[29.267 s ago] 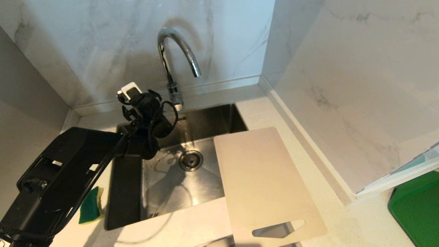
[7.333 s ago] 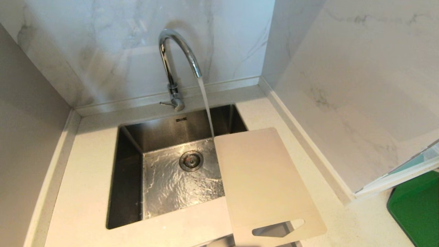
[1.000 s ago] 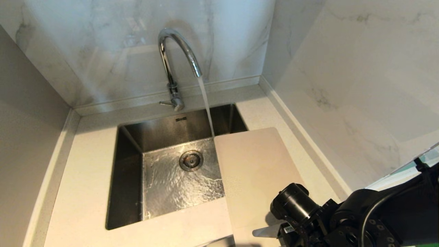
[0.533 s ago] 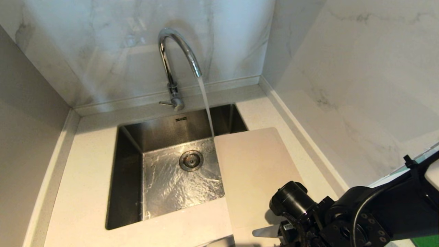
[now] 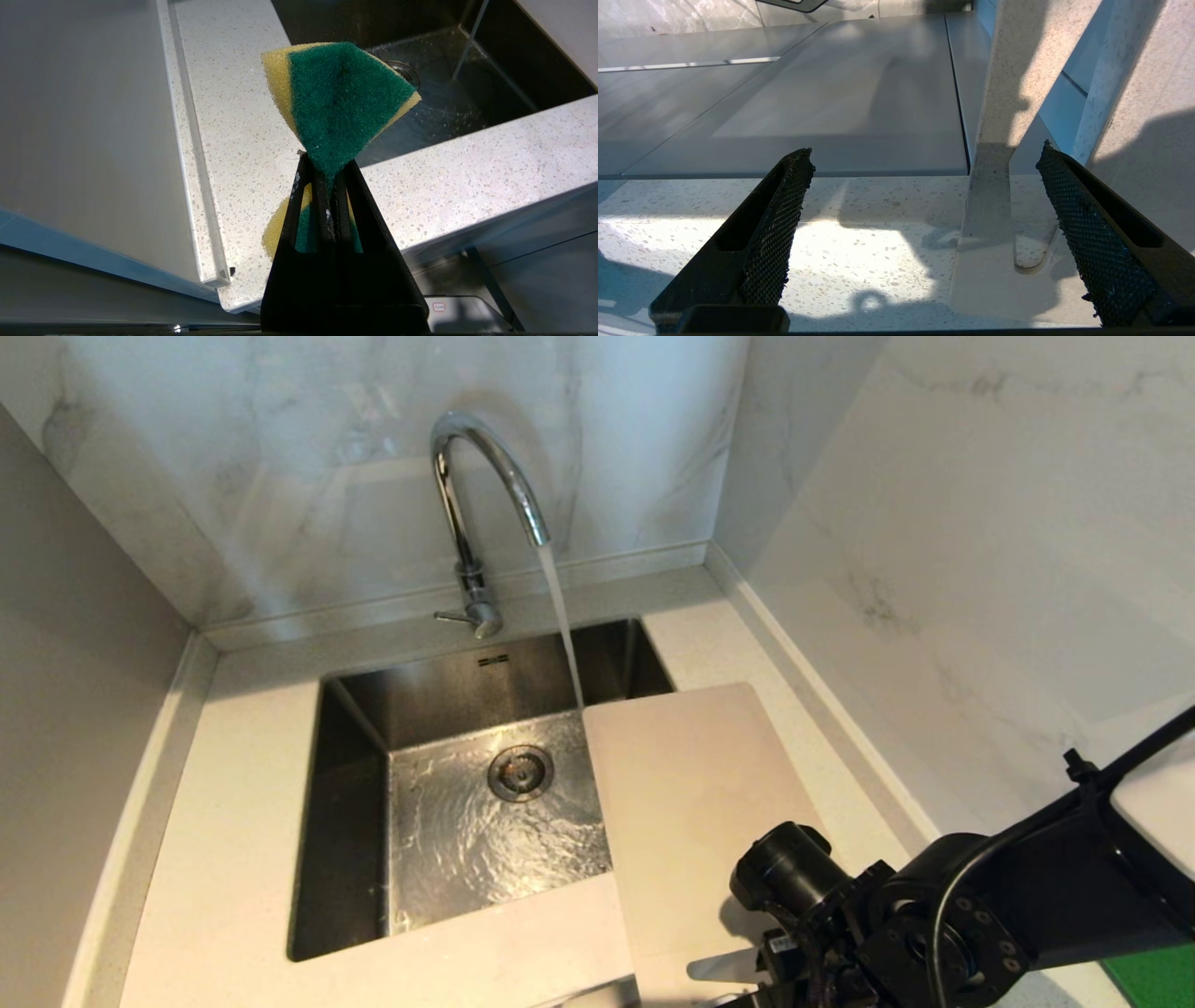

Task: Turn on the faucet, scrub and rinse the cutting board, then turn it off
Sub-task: Pick up the cutting board

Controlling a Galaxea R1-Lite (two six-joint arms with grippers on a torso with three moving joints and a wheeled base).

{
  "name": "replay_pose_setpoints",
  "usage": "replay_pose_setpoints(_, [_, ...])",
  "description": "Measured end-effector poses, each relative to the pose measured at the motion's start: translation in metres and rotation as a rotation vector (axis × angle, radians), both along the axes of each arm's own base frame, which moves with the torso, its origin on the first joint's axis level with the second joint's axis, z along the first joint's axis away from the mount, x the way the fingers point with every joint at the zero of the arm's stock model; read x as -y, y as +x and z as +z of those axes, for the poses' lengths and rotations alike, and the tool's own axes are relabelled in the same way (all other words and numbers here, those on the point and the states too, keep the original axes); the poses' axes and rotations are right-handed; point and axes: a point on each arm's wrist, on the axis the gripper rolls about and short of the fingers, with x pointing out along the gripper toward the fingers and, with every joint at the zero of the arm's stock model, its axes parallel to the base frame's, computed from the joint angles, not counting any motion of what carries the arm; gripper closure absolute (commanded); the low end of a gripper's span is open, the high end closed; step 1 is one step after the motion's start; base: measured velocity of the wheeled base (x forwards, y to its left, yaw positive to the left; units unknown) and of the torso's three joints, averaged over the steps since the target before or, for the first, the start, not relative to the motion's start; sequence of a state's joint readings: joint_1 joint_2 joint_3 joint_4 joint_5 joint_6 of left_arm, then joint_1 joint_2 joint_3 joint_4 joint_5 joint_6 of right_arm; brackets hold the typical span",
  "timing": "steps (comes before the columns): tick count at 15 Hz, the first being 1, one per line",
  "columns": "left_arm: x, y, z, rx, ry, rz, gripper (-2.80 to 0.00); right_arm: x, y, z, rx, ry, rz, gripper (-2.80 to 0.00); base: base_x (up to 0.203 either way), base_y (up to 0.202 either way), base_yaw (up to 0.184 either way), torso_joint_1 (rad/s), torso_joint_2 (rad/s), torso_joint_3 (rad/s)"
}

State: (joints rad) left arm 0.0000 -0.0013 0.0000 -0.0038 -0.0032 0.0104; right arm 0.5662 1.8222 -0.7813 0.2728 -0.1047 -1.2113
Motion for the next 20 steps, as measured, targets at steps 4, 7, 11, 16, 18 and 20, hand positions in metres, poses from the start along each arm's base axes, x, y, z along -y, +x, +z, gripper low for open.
replay_pose_setpoints(4, [0.000, 0.000, 0.000, 0.000, 0.000, 0.000, 0.00, -0.001, 0.004, -0.002, -0.003, -0.002, -0.004, -2.80, 0.000, 0.000, 0.000, 0.000, 0.00, 0.000])
replay_pose_setpoints(7, [0.000, 0.000, 0.000, 0.000, 0.000, 0.000, 0.00, -0.001, 0.007, -0.004, -0.008, -0.007, -0.008, -2.80, 0.000, 0.000, 0.000, 0.000, 0.00, 0.000])
replay_pose_setpoints(11, [0.000, 0.000, 0.000, 0.000, 0.000, 0.000, 0.00, -0.001, 0.010, -0.010, -0.025, -0.019, -0.014, -2.80, 0.000, 0.000, 0.000, 0.000, 0.00, 0.000])
replay_pose_setpoints(16, [0.000, 0.000, 0.000, 0.000, 0.000, 0.000, 0.00, -0.004, 0.019, -0.022, -0.010, -0.009, -0.023, -2.80, 0.000, 0.000, 0.000, 0.000, 0.00, 0.000])
replay_pose_setpoints(18, [0.000, 0.000, 0.000, 0.000, 0.000, 0.000, 0.00, -0.005, 0.021, -0.027, -0.021, -0.016, -0.025, -2.80, 0.000, 0.000, 0.000, 0.000, 0.00, 0.000])
replay_pose_setpoints(20, [0.000, 0.000, 0.000, 0.000, 0.000, 0.000, 0.00, -0.005, 0.022, -0.032, -0.033, -0.024, -0.025, -2.80, 0.000, 0.000, 0.000, 0.000, 0.00, 0.000])
